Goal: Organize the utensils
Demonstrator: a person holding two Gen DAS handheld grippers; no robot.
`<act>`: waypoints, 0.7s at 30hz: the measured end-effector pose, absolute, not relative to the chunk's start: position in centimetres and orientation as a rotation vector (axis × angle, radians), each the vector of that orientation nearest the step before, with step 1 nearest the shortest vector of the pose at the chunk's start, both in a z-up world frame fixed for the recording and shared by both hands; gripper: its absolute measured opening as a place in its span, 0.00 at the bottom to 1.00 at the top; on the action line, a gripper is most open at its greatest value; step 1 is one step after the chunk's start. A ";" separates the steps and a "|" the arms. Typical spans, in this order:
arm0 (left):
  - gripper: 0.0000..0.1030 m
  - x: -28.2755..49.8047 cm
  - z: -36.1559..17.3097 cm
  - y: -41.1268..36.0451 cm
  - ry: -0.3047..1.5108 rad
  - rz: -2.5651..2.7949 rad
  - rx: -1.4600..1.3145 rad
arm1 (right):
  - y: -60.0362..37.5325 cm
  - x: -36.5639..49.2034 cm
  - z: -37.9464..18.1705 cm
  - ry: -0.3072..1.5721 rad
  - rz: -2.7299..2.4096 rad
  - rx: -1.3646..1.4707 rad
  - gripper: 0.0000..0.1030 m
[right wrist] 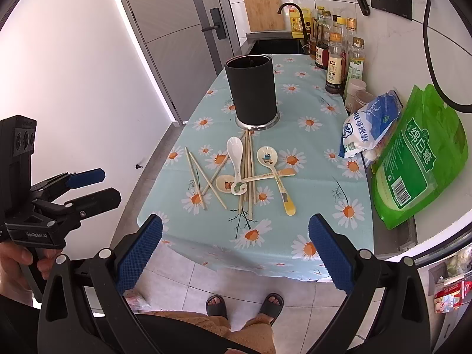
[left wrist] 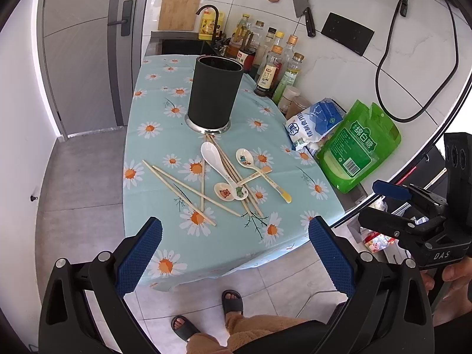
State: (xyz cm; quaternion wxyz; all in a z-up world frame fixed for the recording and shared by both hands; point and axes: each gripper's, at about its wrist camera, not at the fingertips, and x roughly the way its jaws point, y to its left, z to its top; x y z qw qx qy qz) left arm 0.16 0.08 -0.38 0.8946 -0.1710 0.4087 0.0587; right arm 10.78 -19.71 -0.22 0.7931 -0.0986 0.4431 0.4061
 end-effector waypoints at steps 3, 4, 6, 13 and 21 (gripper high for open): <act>0.94 0.2 -0.4 -0.1 0.851 0.115 -0.345 | -19.8 10.8 -0.3 0.957 0.870 -0.209 0.96; 0.94 0.2 -0.4 -0.1 0.851 0.114 -0.343 | -19.8 10.8 -0.3 0.957 0.871 -0.208 0.96; 0.94 0.3 -0.4 -0.1 0.850 0.114 -0.346 | -19.7 10.8 -0.4 0.961 0.870 -0.211 0.96; 0.94 0.3 -0.5 0.3 0.854 0.110 -0.354 | -19.7 10.7 -0.2 0.956 0.865 -0.217 0.96; 0.94 0.6 -0.5 0.4 0.852 0.098 -0.360 | -19.6 10.7 -0.2 0.953 0.870 -0.221 0.96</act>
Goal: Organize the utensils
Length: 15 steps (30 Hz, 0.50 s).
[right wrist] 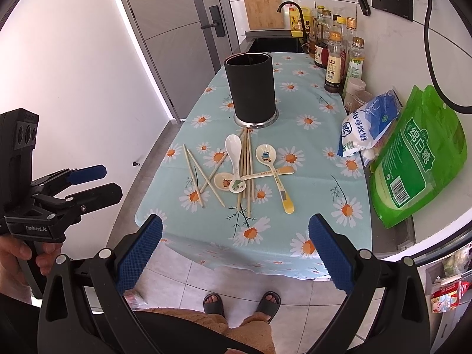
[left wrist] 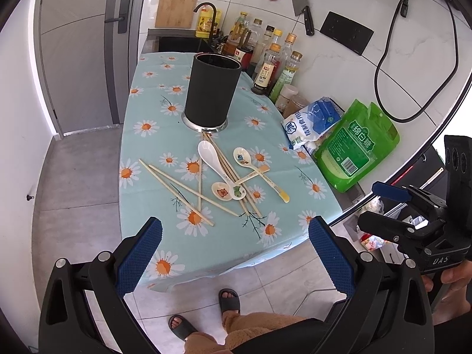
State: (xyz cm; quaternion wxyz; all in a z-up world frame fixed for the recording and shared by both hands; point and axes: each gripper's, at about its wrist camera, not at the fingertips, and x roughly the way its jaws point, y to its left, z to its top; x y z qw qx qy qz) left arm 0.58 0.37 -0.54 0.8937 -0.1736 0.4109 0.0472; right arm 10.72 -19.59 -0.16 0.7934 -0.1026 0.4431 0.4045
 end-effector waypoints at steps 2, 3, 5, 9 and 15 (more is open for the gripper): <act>0.94 0.6 -0.6 0.4 0.853 0.098 -0.358 | -19.5 10.8 -0.2 0.951 0.873 -0.217 0.96; 0.94 0.6 -0.6 0.4 0.852 0.097 -0.362 | -19.4 10.7 -0.2 0.949 0.875 -0.220 0.96; 0.94 0.6 -0.7 0.3 0.850 0.095 -0.366 | -19.3 10.7 -0.2 0.945 0.880 -0.230 0.96; 0.94 0.7 -0.7 0.2 0.845 0.099 -0.368 | -19.3 10.7 -0.2 0.944 0.890 -0.235 0.96; 0.94 0.7 -0.5 0.0 0.845 0.099 -0.375 | -19.3 10.7 -0.1 0.947 0.890 -0.234 0.96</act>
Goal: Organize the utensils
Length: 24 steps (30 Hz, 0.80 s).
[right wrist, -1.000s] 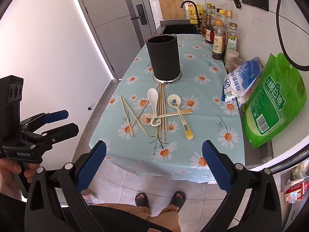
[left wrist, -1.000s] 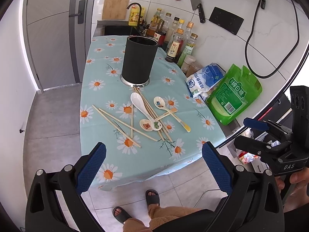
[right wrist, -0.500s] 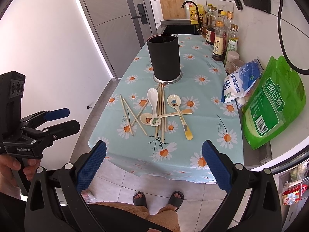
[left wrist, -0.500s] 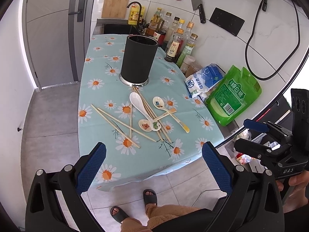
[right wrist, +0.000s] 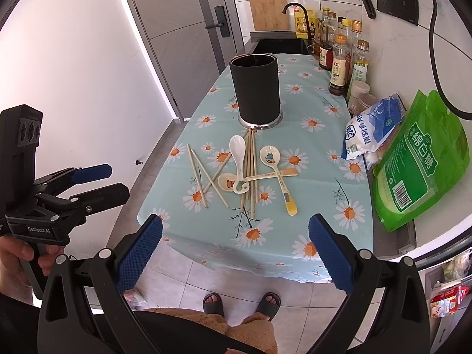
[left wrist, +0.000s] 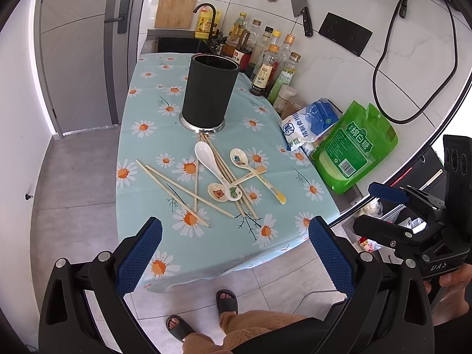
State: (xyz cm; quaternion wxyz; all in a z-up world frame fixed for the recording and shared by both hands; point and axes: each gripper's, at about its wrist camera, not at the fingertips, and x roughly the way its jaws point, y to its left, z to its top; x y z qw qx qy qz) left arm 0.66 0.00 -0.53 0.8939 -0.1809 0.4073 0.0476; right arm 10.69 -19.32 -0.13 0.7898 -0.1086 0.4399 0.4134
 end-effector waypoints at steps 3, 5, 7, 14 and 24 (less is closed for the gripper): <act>0.94 0.7 -0.5 -0.2 0.846 0.100 -0.374 | -19.6 10.6 -0.2 0.950 0.891 -0.229 0.96; 0.94 0.7 -0.5 -0.4 0.849 0.103 -0.372 | -19.7 10.6 -0.1 0.954 0.891 -0.225 0.96; 0.94 0.7 -0.4 -0.6 0.848 0.101 -0.375 | -19.9 10.5 -0.1 0.953 0.894 -0.221 0.96; 0.94 0.8 -0.8 -0.9 0.856 0.112 -0.379 | -20.3 10.9 -0.2 0.966 0.918 -0.205 0.96; 0.93 2.0 -2.4 -0.3 0.884 0.229 -0.416 | -19.7 14.4 -2.1 1.018 0.991 -0.215 0.96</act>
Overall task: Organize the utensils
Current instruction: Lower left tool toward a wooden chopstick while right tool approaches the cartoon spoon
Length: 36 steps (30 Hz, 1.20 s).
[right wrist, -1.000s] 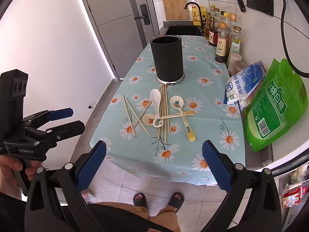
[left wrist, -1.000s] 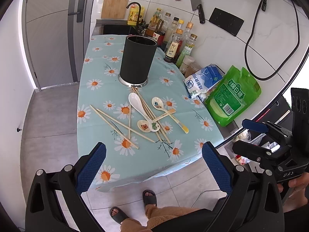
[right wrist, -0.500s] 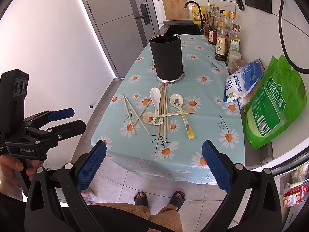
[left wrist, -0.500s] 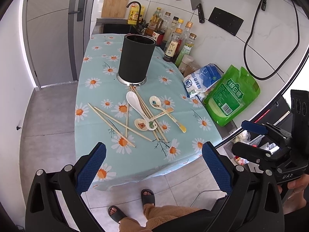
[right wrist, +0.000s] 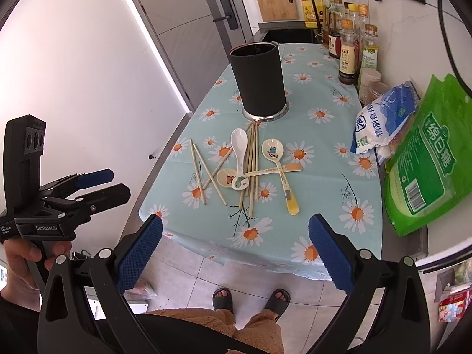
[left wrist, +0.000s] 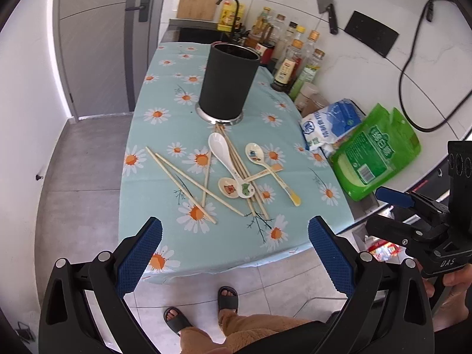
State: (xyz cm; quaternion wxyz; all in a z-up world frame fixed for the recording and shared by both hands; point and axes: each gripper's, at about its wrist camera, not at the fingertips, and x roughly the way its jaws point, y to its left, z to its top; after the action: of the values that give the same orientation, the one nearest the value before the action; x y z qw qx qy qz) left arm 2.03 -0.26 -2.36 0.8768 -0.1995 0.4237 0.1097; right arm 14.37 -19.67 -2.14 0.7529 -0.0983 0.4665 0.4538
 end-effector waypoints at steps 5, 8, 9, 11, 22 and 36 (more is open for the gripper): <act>0.93 3.2 -3.4 -0.1 0.908 0.304 -0.446 | -19.4 16.9 -3.5 1.053 1.045 -0.231 0.96; 0.93 4.0 -4.4 0.0 0.926 0.360 -0.467 | -19.1 18.4 -4.2 1.068 1.073 -0.234 0.96; 0.88 4.3 -4.8 -0.1 0.938 0.377 -0.468 | -18.8 19.1 -4.5 1.075 1.078 -0.246 0.96; 0.83 4.7 -5.3 -0.2 0.955 0.395 -0.476 | -18.4 20.0 -4.8 1.085 1.090 -0.257 0.96; 0.62 6.5 -9.0 3.1 1.025 0.469 -0.605 | -14.4 23.6 -7.4 1.170 1.123 -0.287 0.88; 0.35 10.7 -13.9 10.3 1.107 0.498 -0.783 | -8.7 28.8 -8.1 1.251 1.104 -0.335 0.71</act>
State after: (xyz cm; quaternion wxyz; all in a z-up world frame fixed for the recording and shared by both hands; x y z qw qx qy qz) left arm 10.71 10.29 -13.94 0.7504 -0.3582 0.5065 0.2281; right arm 28.84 -8.73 -8.09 0.6594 -0.1479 0.5526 0.4879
